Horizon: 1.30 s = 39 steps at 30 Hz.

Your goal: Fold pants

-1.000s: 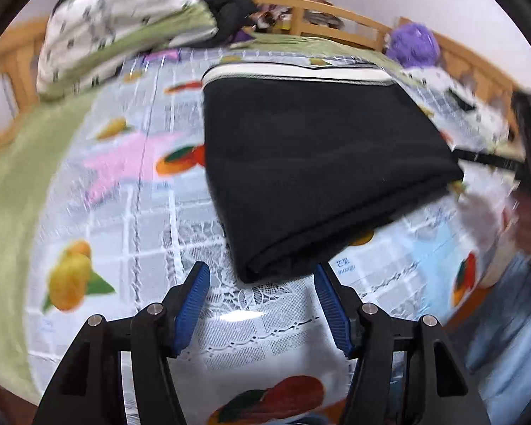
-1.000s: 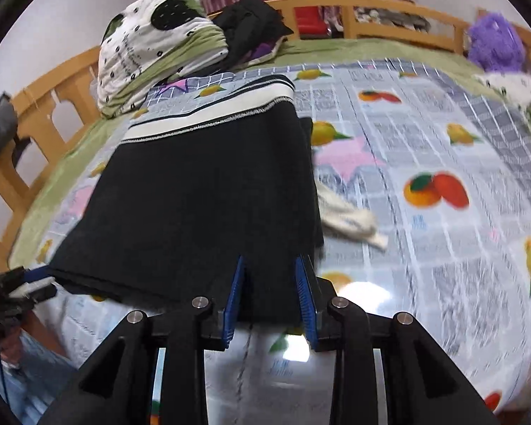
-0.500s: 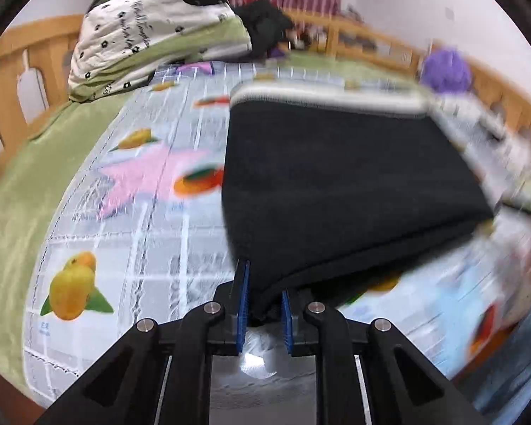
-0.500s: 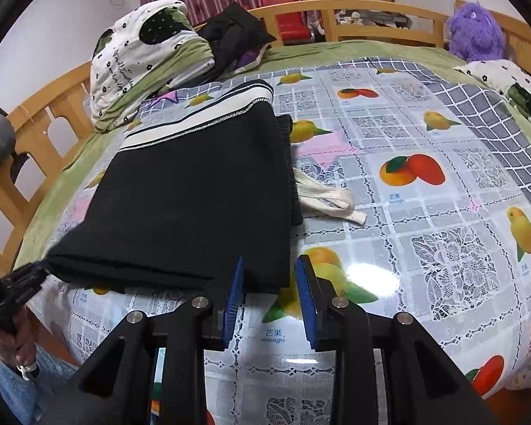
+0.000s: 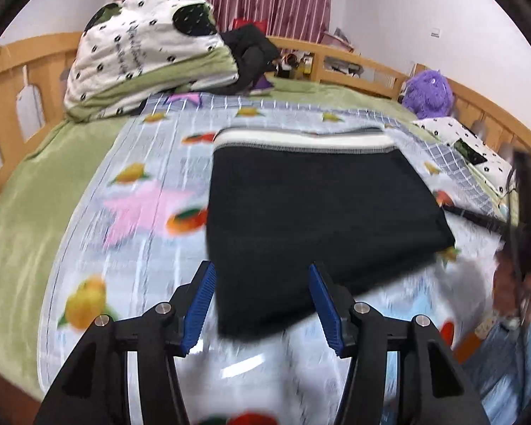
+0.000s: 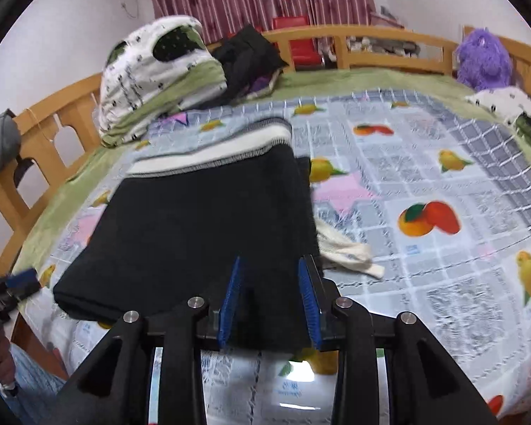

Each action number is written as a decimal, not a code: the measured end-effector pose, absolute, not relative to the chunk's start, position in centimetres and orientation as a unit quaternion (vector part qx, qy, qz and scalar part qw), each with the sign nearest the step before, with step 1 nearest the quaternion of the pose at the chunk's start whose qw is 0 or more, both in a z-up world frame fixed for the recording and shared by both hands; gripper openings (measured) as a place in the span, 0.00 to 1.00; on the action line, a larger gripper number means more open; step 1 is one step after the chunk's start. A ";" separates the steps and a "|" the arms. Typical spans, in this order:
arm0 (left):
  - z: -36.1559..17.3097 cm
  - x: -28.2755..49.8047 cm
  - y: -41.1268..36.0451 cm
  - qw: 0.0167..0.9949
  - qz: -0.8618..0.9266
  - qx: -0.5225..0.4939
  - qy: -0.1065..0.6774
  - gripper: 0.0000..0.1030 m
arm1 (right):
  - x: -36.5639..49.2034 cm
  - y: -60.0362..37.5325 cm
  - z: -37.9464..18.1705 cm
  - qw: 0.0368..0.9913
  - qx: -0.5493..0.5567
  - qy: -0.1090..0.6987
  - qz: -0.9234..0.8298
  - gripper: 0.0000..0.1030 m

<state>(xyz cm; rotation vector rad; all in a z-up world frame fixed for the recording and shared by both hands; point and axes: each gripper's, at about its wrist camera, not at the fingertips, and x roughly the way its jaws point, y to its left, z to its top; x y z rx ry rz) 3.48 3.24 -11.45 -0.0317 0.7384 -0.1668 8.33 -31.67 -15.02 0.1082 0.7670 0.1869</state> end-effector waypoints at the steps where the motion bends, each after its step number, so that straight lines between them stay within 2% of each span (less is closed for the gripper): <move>1: -11.6 4.3 2.9 0.929 -0.084 -0.014 0.361 0.52 | 8.7 -31.4 -15.6 0.918 0.048 0.384 0.086 0.33; 7: -16.5 7.6 1.5 0.906 -0.056 -0.022 0.419 0.54 | 8.7 -30.7 -17.5 0.917 0.025 0.393 0.062 0.38; 15: -16.4 7.6 1.2 0.910 -0.034 -0.052 0.411 0.59 | 8.8 -32.2 -18.8 0.905 0.079 0.413 0.066 0.51; 20: -16.6 7.2 1.0 0.914 -0.034 -0.041 0.403 0.59 | 8.9 -32.5 -19.1 0.898 0.111 0.421 0.064 0.52; 25: -16.5 7.1 1.3 0.912 -0.039 -0.049 0.405 0.60 | 9.0 -31.9 -19.6 0.894 0.098 0.433 0.064 0.66; 31: -16.5 7.2 1.7 0.908 -0.050 -0.061 0.411 0.60 | 8.8 -31.8 -19.7 0.897 0.107 0.425 0.061 0.68; 39: -16.5 7.0 1.7 0.909 -0.055 -0.064 0.408 0.61 | 8.3 -30.3 -19.0 0.912 0.053 0.403 0.055 0.68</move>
